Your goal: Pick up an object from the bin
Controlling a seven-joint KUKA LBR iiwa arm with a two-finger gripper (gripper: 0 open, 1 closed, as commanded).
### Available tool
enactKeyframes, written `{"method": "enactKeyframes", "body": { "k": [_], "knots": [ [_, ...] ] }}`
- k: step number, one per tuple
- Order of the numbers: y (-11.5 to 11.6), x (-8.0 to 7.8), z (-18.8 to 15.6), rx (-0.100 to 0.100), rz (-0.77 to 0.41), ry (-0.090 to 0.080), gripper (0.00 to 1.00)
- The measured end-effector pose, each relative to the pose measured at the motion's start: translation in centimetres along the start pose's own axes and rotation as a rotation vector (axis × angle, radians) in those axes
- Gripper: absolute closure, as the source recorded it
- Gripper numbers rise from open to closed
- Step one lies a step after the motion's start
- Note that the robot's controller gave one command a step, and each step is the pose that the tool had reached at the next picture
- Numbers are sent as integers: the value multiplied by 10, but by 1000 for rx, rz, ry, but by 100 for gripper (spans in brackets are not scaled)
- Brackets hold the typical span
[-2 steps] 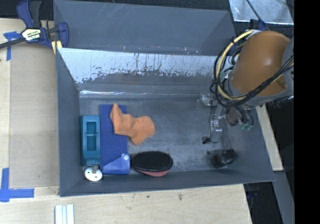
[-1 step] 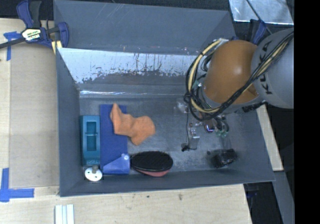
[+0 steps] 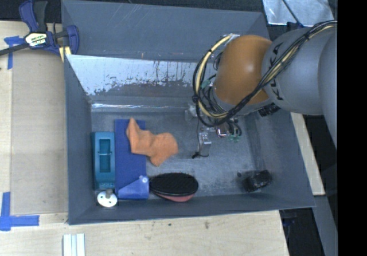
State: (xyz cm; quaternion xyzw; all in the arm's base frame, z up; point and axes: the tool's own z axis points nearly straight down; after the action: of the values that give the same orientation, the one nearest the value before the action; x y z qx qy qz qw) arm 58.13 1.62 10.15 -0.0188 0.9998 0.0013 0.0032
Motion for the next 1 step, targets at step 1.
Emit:
{"method": "enactKeyframes", "body": {
  "k": [1],
  "knots": [
    [21,-24,12,3,52,3,0]
  ]
}}
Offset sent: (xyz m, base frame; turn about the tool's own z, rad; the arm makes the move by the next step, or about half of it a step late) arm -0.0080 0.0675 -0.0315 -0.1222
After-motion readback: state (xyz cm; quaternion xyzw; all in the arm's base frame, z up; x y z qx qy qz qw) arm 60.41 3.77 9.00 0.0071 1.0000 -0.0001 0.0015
